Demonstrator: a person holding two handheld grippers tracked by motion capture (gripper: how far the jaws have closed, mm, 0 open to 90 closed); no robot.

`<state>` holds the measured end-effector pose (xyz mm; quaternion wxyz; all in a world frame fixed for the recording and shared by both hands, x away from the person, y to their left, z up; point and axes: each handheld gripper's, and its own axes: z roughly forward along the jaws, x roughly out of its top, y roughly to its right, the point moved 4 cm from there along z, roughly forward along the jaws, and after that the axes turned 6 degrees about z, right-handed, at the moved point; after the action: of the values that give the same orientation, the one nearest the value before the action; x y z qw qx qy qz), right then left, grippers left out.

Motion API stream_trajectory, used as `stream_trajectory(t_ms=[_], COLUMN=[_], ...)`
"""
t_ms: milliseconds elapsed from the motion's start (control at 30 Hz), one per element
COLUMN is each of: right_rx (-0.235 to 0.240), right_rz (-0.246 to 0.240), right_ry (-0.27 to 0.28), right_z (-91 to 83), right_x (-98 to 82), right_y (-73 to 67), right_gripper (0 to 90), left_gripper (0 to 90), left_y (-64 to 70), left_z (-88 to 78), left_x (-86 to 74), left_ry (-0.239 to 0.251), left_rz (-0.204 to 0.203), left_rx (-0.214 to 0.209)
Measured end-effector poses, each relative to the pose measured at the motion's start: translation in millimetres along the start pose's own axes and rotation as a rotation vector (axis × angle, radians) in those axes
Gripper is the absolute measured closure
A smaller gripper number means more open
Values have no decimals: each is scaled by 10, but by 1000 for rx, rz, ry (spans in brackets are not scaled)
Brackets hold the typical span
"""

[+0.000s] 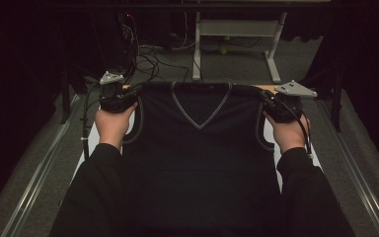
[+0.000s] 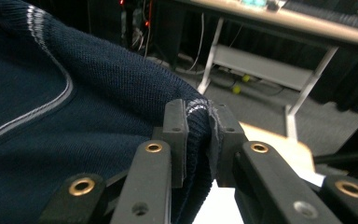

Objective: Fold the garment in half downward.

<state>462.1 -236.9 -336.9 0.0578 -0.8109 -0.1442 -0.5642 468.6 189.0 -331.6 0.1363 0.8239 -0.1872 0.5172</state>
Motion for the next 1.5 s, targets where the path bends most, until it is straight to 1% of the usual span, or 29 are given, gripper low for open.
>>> stream_trajectory(t_ms=[67,133,233,267,300,333,467,533,667,700,767,800,867,933,1000,1100,1167,1233,1333,1367,1400,1433,1500], right_rx=[0,4,15,23,29,38,64,79,119,128,148,161,176,196,210,223,229,237,251,255,259,267,287], right_rz=[-7,-16,-22,-22,-22,-14,-11,-16,-23,-24,-28,-23,-33,-24,-24,-42,-43,-41,-25,-25,-29,-28,-23], right_ry=[10,15,10,4,-3,-8,-17,-16,-5,1,8,22,30,34,32,32,27,26,22,20,21,23,28], right_z=[-13,-24,-42,-46,-52,-62,-125,-172,-303,-340,-427,-476,-564,-639,-706,-799,-850,-897,-977,-1007,-1038,-1073,-1149], right_x=[77,116,95,67,29,-14,-183,-257,-413,-456,-544,-588,-689,-791,-887,-1018,-1107,-1186,-1294,-1330,-1363,-1393,-1446], right_y=[-13,-18,-35,-45,-55,-64,-101,-128,-206,-223,-247,-258,-276,-287,-300,-328,-346,-348,-352,-356,-356,-354,-348], right_gripper=[798,798,797,797,797,797,797,796,796,796,796,796,796,796,796,796,796,796,796,796,796,796,795], left_gripper=[723,722,721,721,721,721,721,721,721,721,721,721,721,721,721,721,721,721,721,720,721,721,721], left_y=[-2,-12,-14,-14,-15,-15,30,63,133,154,198,214,242,271,304,374,429,478,544,571,603,633,667], left_z=[-17,-33,-53,-62,-73,-93,-184,-231,-359,-399,-481,-517,-586,-641,-689,-760,-792,-831,-919,-949,-983,-1019,-1090], left_x=[27,19,-56,-94,-134,-176,-383,-502,-740,-792,-891,-939,-1035,-1128,-1215,-1356,-1453,-1534,-1622,-1645,-1670,-1698,-1756], left_ry=[7,6,-8,-14,-26,-30,-46,-44,-24,-22,-19,-22,-21,-25,-29,-17,-26,-31,-38,-41,-44,-45,-47], left_rz=[5,4,4,-4,-15,-21,-18,-10,-9,1,17,15,9,20,26,6,9,10,14,18,30,44,43], left_rx=[1,-3,-20,-37,-59,-70,-90,-97,-135,-141,-146,-151,-160,-163,-166,-185,-195,-207,-224,-235,-248,-252,-269])
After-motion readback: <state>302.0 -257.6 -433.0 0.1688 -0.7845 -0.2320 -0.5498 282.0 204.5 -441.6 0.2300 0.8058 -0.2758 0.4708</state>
